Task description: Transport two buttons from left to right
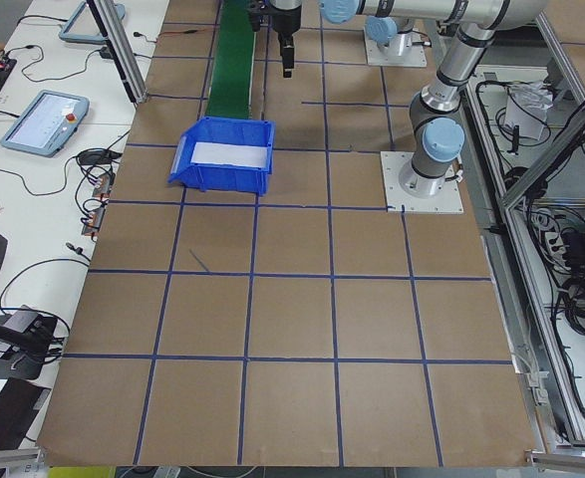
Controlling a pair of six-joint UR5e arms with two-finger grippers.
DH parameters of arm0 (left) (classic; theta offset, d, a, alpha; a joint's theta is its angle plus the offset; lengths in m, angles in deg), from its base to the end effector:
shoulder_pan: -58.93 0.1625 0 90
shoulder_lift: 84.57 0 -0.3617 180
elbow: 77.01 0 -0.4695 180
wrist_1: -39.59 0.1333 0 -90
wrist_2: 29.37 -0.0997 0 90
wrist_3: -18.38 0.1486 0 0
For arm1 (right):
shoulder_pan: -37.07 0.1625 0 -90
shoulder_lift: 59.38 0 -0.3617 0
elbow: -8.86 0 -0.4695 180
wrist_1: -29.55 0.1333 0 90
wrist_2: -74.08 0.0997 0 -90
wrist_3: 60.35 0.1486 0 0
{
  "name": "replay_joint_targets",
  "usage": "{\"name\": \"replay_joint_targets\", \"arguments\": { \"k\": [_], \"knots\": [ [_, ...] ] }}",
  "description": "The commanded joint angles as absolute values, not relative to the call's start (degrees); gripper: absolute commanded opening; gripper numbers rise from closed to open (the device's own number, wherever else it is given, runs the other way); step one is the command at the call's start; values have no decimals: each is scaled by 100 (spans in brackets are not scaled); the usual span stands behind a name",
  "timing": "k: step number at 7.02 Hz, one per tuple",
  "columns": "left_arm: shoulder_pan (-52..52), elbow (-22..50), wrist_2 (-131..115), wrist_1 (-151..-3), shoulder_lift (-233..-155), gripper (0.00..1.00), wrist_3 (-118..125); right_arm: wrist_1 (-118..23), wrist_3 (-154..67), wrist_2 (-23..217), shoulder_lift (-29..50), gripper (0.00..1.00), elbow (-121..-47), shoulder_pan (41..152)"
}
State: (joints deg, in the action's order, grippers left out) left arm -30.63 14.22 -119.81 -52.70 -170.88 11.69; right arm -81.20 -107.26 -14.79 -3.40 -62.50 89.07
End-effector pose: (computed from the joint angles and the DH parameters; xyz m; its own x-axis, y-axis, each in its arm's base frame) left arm -0.1280 -0.5469 0.3953 -0.9922 -0.1241 -0.0073 -0.1241 0.9923 -0.0038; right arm -0.3656 -0.6892 0.1992 -0.9866 -0.1534 0.0549 -0.1574 0.9844 -0.0783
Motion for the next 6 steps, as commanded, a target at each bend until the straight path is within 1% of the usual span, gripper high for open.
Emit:
{"name": "replay_joint_targets", "arguments": {
  "k": [1,3,4,6],
  "knots": [
    [-3063,1422,-11981,-5278,-17088,100,1178,-7351,-10615,-1478,657,100,-6505,9023],
    [-3063,1422,-11981,-5269,-17088,100,1178,-6638,-10203,-1504,1529,100,-6629,9556],
    [-3054,1422,-11990,-5269,-17088,100,1205,-6573,-9957,-1617,1890,100,-6646,10143],
    [-3054,1422,-11990,-5269,-17088,100,1187,-5646,-9544,-1637,2191,100,-6655,10936]
  ]
}}
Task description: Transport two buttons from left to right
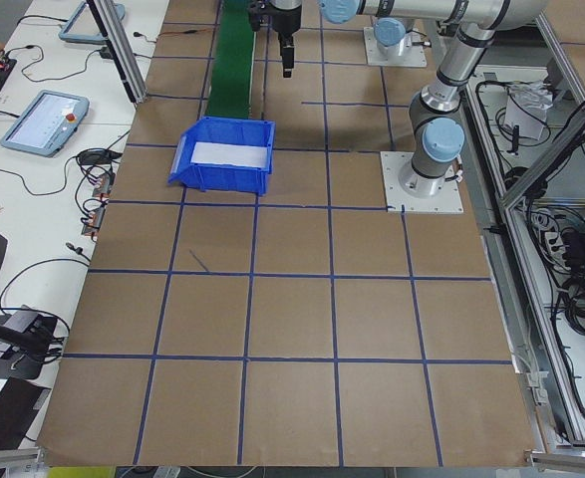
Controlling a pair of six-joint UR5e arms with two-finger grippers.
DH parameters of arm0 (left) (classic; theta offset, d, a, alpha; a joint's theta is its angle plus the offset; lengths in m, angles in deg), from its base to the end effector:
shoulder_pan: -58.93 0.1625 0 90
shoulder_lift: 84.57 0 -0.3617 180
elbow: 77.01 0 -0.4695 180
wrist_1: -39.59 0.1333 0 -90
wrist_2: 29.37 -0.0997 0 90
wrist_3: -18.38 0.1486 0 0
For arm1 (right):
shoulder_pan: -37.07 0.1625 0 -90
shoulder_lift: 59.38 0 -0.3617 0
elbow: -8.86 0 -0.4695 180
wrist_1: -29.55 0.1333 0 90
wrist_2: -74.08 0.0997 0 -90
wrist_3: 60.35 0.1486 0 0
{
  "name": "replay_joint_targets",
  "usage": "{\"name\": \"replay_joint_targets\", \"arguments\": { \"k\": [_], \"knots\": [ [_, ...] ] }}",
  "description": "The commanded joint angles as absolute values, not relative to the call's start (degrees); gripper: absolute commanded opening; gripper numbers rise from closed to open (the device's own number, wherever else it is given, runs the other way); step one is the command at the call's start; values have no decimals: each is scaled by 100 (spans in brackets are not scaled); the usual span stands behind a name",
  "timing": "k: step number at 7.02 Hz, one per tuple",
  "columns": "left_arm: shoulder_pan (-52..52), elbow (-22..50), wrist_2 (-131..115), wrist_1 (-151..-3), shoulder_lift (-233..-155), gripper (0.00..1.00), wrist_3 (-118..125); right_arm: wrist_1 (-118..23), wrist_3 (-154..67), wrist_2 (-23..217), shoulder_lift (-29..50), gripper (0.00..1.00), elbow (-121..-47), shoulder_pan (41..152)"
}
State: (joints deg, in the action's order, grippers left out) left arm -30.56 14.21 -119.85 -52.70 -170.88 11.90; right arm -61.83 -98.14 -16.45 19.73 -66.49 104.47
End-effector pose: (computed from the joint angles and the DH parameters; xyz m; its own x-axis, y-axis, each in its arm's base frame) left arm -0.1272 -0.5471 0.3954 -0.9925 -0.1217 -0.0080 -0.1217 0.9926 -0.0041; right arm -0.1278 -0.6503 0.4094 -0.9638 -0.2592 0.0622 -0.2630 0.9626 -0.0652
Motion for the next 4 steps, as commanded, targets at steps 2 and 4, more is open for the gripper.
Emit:
{"name": "replay_joint_targets", "arguments": {
  "k": [2,4],
  "knots": [
    [-3054,1422,-11981,-5269,-17088,100,1170,-5684,-9138,-1453,2306,100,-6673,11447],
    [-3054,1422,-11981,-5269,-17088,100,1178,-5702,-8272,-1468,2324,100,-6690,12201]
  ]
}}
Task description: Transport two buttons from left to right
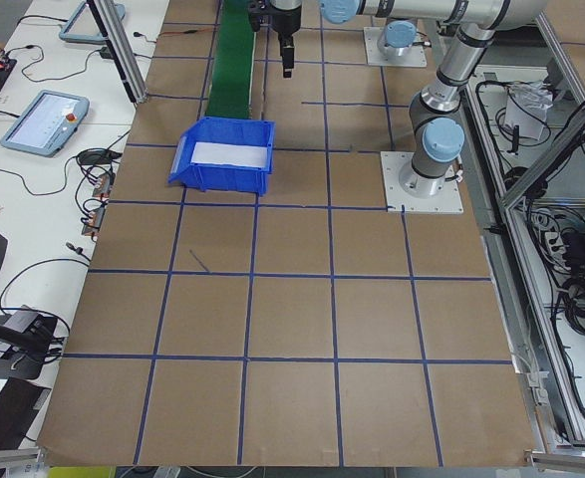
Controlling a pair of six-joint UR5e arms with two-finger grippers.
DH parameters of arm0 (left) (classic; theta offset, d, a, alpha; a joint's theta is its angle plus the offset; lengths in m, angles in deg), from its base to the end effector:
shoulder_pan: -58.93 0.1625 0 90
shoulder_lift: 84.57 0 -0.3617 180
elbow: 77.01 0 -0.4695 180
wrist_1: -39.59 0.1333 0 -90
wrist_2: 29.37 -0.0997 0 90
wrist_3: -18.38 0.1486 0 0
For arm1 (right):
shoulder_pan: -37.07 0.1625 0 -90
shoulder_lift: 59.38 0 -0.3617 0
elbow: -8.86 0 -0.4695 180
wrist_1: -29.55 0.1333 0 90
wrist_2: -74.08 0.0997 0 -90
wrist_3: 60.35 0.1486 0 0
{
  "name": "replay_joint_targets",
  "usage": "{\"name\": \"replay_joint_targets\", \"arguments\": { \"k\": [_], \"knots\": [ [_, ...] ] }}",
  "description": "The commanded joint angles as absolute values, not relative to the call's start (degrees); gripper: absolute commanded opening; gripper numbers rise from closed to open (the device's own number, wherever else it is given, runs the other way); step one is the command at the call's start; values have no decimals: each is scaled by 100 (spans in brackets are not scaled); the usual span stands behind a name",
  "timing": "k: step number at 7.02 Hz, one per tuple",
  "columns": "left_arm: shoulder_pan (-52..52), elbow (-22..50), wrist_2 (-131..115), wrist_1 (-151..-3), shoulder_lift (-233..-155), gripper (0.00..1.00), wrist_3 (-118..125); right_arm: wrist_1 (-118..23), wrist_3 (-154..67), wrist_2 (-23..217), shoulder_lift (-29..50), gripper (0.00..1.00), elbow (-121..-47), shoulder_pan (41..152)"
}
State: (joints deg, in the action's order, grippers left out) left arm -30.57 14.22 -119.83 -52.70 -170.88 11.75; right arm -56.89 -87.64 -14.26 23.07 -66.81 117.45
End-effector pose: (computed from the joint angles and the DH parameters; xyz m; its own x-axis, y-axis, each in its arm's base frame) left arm -0.1273 -0.5471 0.3953 -0.9922 -0.1241 -0.0076 -0.1241 0.9923 -0.0039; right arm 0.0318 -0.6359 0.4338 -0.9526 -0.3043 0.0001 -0.3037 0.9507 -0.0632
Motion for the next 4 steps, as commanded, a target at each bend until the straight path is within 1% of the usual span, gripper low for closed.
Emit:
{"name": "replay_joint_targets", "arguments": {
  "k": [1,4],
  "knots": [
    [-3054,1422,-11998,-5269,-17088,100,1196,-5711,-8085,-1478,2315,100,-6699,12423],
    [-3054,1422,-12007,-5269,-17088,100,1196,-5676,-7601,-1460,2315,100,-6805,12565]
  ]
}}
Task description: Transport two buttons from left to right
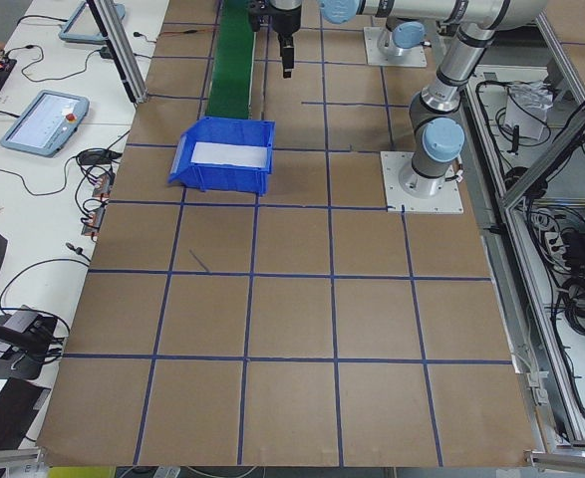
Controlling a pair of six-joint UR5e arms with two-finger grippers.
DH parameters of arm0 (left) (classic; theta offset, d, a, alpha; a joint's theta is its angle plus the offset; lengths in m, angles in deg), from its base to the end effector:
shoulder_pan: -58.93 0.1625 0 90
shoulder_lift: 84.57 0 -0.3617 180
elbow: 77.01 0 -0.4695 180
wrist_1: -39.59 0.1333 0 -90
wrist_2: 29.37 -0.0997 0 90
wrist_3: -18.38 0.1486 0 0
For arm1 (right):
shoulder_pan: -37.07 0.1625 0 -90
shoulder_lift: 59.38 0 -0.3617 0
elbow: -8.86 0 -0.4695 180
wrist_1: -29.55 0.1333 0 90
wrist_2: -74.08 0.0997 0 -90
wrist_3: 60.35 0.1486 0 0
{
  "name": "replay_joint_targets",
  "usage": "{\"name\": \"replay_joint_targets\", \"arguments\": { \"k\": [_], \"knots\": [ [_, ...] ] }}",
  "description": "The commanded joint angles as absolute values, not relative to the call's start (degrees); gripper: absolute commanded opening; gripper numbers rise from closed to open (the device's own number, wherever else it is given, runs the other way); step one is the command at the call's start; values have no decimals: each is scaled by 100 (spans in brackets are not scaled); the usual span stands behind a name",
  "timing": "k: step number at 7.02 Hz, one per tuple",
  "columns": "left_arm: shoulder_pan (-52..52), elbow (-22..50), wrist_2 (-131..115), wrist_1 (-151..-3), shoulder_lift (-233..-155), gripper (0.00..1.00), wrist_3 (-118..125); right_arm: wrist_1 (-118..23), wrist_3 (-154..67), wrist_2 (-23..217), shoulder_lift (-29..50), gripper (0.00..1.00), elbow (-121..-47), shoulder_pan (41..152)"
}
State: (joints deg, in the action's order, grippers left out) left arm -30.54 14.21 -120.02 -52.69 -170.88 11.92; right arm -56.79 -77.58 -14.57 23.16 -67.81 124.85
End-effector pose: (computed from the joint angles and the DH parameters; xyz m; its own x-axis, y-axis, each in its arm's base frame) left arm -0.1266 -0.5472 0.3954 -0.9925 -0.1217 -0.0109 -0.1217 0.9926 -0.0046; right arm 0.1127 -0.6242 0.4246 -0.9656 -0.2596 -0.0111 -0.2589 0.9649 -0.0438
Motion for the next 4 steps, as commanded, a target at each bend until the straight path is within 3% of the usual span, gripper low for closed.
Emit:
{"name": "replay_joint_targets", "arguments": {
  "k": [1,4],
  "knots": [
    [-3054,1422,-12007,-5261,-17088,100,1196,-5676,-7417,-1469,2315,100,-6813,12653],
    [-3063,1422,-11999,-5261,-17088,100,1179,-5641,-7205,-1487,2324,100,-6831,12916]
  ]
}}
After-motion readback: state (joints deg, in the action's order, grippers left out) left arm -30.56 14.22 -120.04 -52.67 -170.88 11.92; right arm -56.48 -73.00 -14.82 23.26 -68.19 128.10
